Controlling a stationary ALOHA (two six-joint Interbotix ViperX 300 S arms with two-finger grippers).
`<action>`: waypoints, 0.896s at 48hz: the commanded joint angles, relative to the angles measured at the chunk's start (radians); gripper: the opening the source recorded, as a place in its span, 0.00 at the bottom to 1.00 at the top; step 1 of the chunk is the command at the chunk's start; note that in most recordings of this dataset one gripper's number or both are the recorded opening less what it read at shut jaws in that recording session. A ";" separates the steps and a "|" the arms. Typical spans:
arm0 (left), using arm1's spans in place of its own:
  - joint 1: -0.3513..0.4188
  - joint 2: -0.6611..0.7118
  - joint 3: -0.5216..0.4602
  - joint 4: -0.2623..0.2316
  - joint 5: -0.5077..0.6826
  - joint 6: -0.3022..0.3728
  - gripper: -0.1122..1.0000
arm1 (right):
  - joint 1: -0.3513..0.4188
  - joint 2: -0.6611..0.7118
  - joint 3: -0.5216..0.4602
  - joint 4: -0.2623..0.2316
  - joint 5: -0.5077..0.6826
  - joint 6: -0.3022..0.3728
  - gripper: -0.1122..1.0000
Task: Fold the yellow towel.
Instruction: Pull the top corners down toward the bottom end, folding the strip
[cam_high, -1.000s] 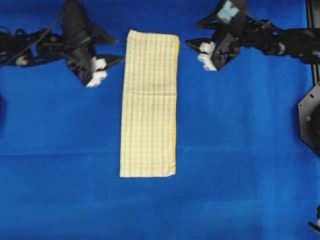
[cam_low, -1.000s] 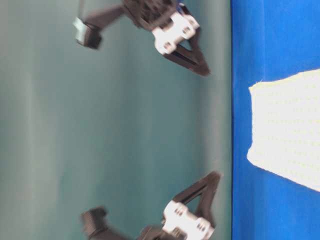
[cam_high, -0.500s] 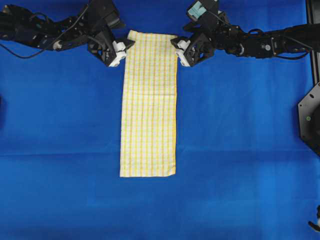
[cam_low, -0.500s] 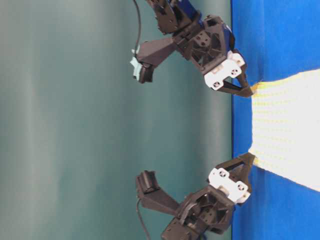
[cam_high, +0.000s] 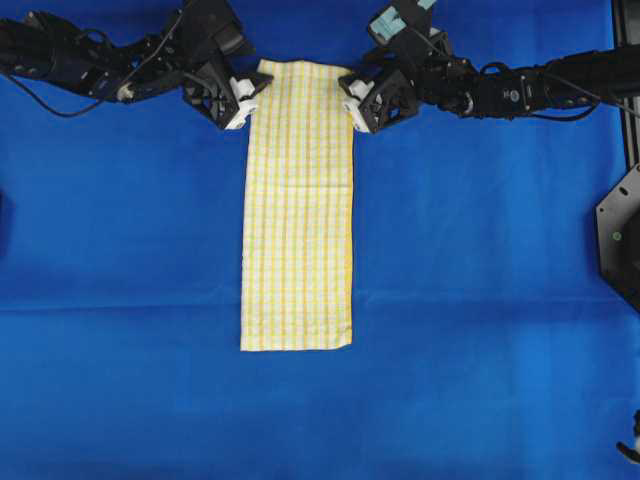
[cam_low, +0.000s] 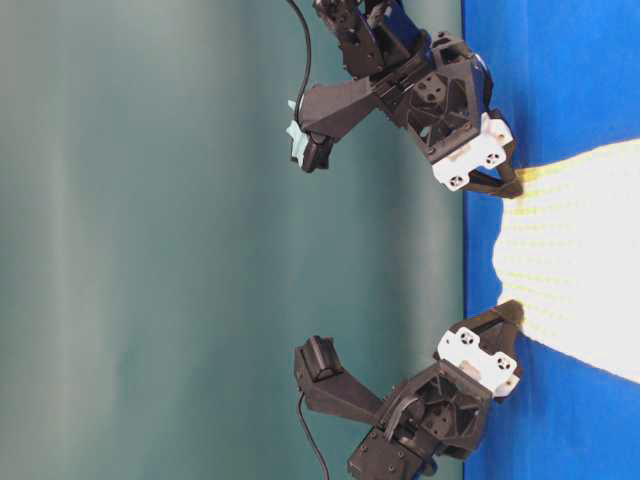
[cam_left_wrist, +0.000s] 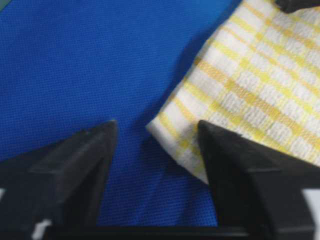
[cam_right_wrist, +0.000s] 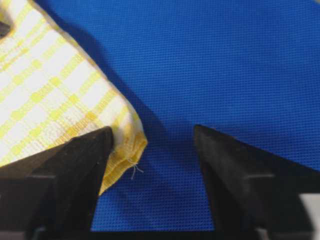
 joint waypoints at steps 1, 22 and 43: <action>0.000 -0.011 -0.006 0.000 0.000 0.000 0.52 | 0.012 -0.006 -0.009 0.012 -0.005 0.000 0.64; 0.003 -0.012 -0.018 0.000 0.000 0.020 0.14 | 0.023 -0.009 -0.012 0.011 -0.020 -0.008 0.16; 0.003 -0.129 -0.018 0.000 0.048 0.061 0.14 | 0.023 -0.130 0.005 -0.008 -0.032 -0.026 0.16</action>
